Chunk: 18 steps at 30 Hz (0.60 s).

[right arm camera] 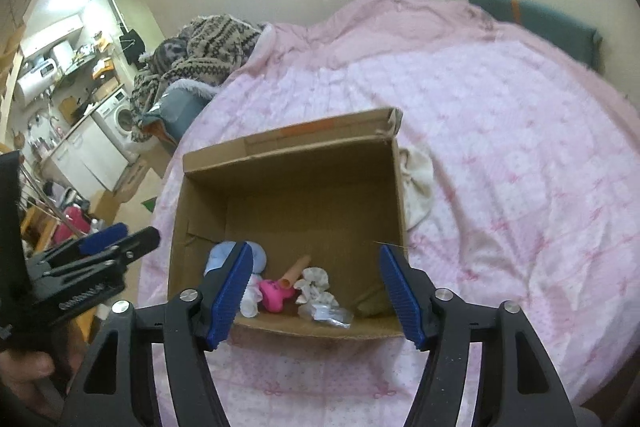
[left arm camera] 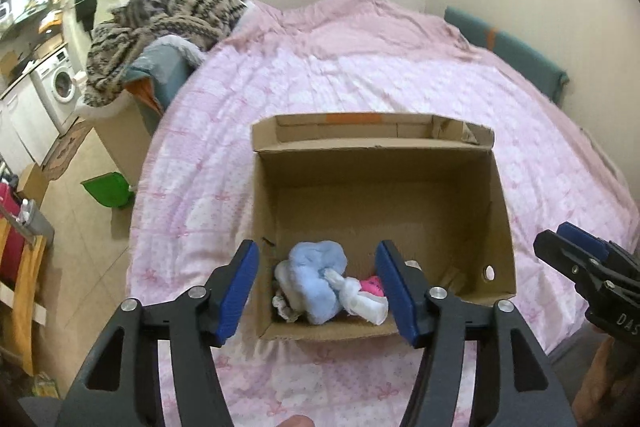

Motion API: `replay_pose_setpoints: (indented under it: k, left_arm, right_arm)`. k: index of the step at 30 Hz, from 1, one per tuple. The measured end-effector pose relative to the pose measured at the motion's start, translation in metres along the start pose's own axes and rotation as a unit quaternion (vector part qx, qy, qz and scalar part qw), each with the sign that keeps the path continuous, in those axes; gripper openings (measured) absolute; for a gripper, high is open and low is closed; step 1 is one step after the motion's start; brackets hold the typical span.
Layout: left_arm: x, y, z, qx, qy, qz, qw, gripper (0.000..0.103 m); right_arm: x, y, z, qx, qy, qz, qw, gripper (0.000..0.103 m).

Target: Organize soft objects

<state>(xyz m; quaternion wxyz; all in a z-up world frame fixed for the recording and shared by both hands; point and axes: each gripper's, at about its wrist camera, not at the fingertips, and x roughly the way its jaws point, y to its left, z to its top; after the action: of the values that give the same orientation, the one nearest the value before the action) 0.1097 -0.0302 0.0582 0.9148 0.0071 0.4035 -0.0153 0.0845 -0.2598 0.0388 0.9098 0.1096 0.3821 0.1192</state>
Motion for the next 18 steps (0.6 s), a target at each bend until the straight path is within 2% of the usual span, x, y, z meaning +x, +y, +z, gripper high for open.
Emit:
replay_pose_setpoints:
  k: [3, 7, 10, 14, 18]
  left_arm:
    - [-0.015, 0.012, -0.009, -0.004, -0.012, 0.003, 0.9999, 0.059]
    - [-0.027, 0.021, -0.023, 0.000, -0.022, 0.011, 0.9997, 0.063]
    - [-0.034, 0.030, -0.038, -0.004, -0.027, 0.018, 0.9995, 0.065]
    - [-0.039, 0.040, -0.056, -0.022, -0.026, 0.023, 0.9992, 0.070]
    - [-0.040, 0.046, -0.070, -0.041, -0.025, 0.026, 0.9985, 0.074]
  right_arm:
    - [-0.010, 0.009, -0.003, -0.013, -0.006, -0.001, 1.000, 0.071]
    - [-0.008, 0.017, -0.014, -0.025, 0.009, -0.014, 1.000, 0.082]
    - [-0.003, 0.017, -0.026, -0.015, 0.021, -0.012, 1.000, 0.083]
    - [0.002, 0.016, -0.040, -0.010, 0.028, -0.016, 0.999, 0.099]
    - [0.003, 0.019, -0.047, -0.013, 0.034, -0.017, 0.999, 0.099]
